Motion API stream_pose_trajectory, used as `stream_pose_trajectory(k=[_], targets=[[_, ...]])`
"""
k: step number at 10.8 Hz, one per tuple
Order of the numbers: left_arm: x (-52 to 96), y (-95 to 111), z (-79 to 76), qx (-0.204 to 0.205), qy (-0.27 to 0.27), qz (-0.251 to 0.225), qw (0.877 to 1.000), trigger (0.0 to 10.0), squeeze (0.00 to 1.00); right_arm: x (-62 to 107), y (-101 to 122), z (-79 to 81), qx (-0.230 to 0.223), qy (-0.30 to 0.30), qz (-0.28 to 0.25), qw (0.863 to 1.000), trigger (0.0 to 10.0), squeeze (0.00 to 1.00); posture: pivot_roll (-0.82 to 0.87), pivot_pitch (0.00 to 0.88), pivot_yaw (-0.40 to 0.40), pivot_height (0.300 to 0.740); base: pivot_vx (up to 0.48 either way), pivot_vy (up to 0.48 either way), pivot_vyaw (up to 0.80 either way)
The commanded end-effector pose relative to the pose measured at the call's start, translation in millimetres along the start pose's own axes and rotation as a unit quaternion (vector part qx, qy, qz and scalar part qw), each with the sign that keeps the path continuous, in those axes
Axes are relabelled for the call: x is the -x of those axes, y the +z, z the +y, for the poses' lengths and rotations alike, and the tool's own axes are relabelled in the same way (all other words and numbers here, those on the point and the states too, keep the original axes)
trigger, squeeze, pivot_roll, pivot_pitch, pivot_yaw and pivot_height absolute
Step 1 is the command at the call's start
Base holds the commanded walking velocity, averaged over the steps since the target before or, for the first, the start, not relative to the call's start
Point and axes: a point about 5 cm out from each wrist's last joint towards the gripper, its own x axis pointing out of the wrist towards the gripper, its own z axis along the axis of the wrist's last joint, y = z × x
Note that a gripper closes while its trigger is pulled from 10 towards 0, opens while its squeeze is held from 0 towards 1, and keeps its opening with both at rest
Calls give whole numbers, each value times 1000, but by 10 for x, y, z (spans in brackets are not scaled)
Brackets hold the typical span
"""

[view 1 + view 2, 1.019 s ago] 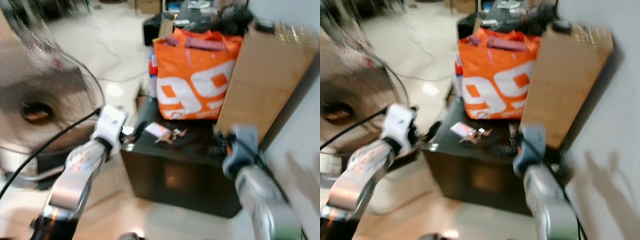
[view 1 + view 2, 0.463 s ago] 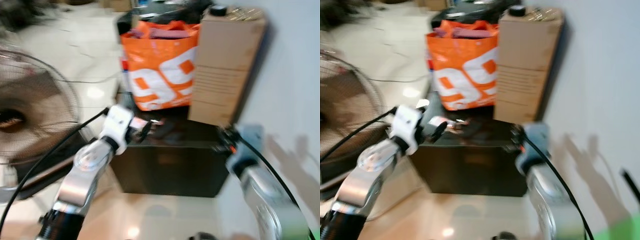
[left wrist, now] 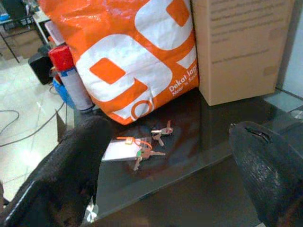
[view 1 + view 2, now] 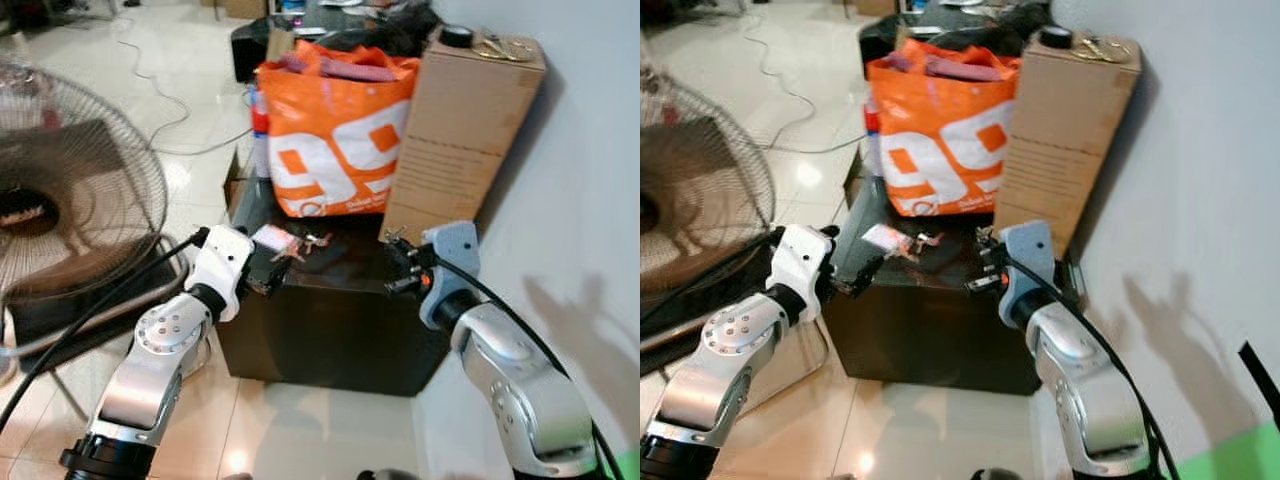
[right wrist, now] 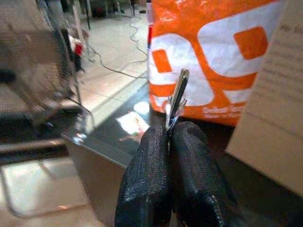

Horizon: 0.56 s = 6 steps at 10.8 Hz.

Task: Hang keys on a hook

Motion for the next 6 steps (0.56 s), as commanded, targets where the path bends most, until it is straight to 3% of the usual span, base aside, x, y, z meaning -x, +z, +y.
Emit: stream_pose_trajectory(k=[1,2,4,5,6], targets=[[4,36,10,-8,2,0,1000,10000,0,-25,-19,-31,39,7,34,999,0,0,3,0,-53,740,0,0,0],[3,22,13,-17,3,4,1000,10000,0,-14,-140,-53,188,32,94,977,0,0,6,0,-60,740,0,0,0],[10,3,20,-27,6,8,1000,10000,0,-24,-174,-65,162,53,124,978,0,0,15,0,-79,740,0,0,0],[15,-11,20,-30,6,12,999,10000,0,36,-322,-165,247,65,180,950,0,0,19,0,-81,740,0,0,0],[30,-23,24,-33,3,16,999,10000,0,20,-260,-160,150,56,166,973,0,0,28,0,-96,740,0,0,0]])
